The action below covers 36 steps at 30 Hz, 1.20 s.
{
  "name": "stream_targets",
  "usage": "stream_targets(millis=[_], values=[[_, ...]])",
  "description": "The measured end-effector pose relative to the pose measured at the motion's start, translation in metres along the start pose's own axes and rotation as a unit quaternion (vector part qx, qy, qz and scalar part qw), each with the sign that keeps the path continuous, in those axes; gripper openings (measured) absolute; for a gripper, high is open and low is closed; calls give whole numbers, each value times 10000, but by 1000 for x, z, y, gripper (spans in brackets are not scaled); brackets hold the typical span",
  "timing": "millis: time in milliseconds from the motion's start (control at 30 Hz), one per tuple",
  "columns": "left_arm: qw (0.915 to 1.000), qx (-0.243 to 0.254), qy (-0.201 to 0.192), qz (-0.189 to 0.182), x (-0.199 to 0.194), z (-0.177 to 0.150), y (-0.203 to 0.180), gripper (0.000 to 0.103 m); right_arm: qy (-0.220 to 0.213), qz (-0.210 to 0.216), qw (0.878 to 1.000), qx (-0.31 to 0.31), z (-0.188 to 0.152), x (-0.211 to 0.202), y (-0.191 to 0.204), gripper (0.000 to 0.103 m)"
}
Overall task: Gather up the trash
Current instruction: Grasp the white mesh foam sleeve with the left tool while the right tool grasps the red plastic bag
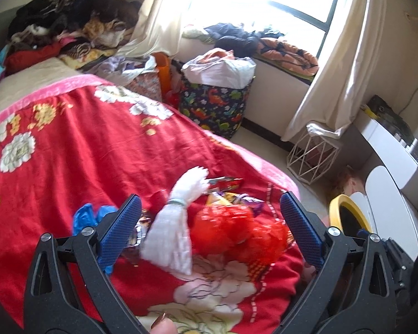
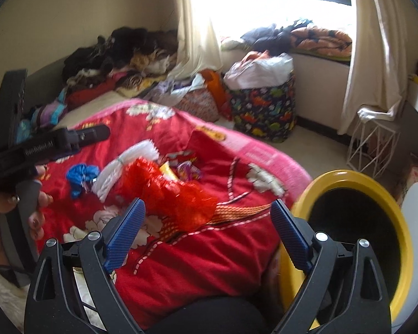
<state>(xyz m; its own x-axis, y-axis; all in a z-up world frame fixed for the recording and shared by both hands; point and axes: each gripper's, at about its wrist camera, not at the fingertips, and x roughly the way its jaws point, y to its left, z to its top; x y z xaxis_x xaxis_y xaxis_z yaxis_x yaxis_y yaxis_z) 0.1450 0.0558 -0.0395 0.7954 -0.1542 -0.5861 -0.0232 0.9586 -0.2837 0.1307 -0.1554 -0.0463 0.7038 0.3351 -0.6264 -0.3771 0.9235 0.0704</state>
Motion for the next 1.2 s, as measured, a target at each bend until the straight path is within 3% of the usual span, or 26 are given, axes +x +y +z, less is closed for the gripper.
stream_targets(millis=[300, 467, 533, 567, 633, 667, 733, 833, 1200], values=[[9983, -176, 553, 5, 22, -8, 25, 47, 726, 137, 9968, -293, -4, 63, 19, 89], [9968, -170, 776, 30, 32, -14, 28, 41, 1021, 43, 9939, -412, -7, 94, 21, 86], [9961, -157, 866, 91, 36, -16, 29, 41, 1159, 192, 9922, -409, -9, 101, 19, 56], [9958, -161, 891, 104, 37, -17, 29, 41, 1264, 296, 9909, -351, -10, 104, 18, 47], [9952, -142, 963, 134, 40, -20, 29, 35, 1295, 426, 9902, -298, -12, 103, 16, 17], [9949, -133, 986, 161, 41, -21, 29, 33, 1263, 503, 9904, -261, -13, 100, 15, 13], [9942, -137, 1049, 168, 43, -23, 30, 22, 1201, 563, 9909, -220, -14, 95, 14, 10], [9943, -104, 1054, 146, 42, -25, 30, 16, 1110, 625, 9917, -149, -17, 84, 14, 9], [9972, -213, 687, -194, 22, -10, 23, 12, 753, 781, 9940, 112, -20, 44, 7, 8]])
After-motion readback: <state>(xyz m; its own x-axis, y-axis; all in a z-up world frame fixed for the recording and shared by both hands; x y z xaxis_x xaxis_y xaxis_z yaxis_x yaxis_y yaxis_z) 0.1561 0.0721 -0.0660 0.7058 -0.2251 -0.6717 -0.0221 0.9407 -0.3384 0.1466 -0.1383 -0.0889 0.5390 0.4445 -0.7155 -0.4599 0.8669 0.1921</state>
